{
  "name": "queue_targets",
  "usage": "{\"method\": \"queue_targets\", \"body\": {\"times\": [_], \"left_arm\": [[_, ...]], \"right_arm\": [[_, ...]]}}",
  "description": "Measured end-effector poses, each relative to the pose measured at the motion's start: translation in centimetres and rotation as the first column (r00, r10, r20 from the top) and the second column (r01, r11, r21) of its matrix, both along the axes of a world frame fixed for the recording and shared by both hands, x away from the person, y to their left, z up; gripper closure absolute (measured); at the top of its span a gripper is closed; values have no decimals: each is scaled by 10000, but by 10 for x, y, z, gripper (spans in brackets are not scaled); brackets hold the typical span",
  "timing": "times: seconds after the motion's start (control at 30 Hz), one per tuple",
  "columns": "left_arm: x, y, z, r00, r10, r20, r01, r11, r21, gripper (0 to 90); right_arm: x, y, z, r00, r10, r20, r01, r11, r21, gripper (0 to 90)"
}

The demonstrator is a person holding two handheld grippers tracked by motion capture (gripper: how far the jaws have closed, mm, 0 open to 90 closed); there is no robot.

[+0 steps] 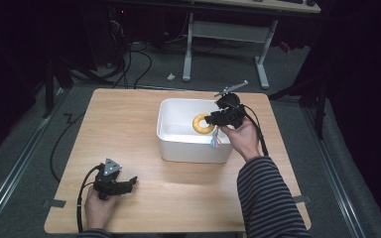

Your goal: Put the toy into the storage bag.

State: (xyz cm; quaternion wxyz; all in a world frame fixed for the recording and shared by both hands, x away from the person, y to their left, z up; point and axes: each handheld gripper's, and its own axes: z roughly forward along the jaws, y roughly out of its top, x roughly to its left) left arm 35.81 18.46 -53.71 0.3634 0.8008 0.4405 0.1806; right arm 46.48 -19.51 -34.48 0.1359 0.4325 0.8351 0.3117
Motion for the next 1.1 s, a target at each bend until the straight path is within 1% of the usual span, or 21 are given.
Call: {"method": "queue_targets", "body": {"times": [0.13, 0.23, 0.3, 0.37, 0.47, 0.83, 0.87, 0.93, 1.1], "left_arm": [[1, 2, 0, 10000, 16, -29, -17, 10000, -89, 208], [1, 0, 0, 10000, 22, -4, -22, 10000, 36, 208], [1, 1, 0, 10000, 28, 0, -28, 10000, 18, 208], [1, 1, 0, 10000, 28, -15, -28, 10000, -20, 208], [1, 0, 0, 10000, 25, 3, -25, 10000, 23, 208], [1, 1, 0, 10000, 13, -29, -13, 10000, -6, 207], [1, 1, 0, 10000, 13, -27, -13, 10000, -5, 207], [1, 1, 0, 10000, 12, -27, -12, 10000, -1, 207], [1, 1, 0, 10000, 14, -30, -14, 10000, -19, 207]], "right_arm": [[0, 1, -4, 9999, 64, -119, -64, 10000, 14, 662], [0, 2, -7, 9997, 156, -181, -157, 9999, -70, 662], [1, 4, -8, 9995, 218, -238, -222, 9996, -152, 662], [0, 5, -10, 9993, 267, -255, -270, 9996, -116, 662], [-1, 7, -13, 9988, 388, -308, -394, 9990, -201, 662], [-1, 12, -26, 9967, 574, -577, -599, 9974, -409, 661], [-2, 13, -27, 9967, 505, -639, -534, 9976, -448, 662], [-1, 14, -28, 9961, 598, -647, -634, 9964, -565, 661], [-1, 15, -30, 9958, 548, -728, -593, 9963, -616, 660]]}}
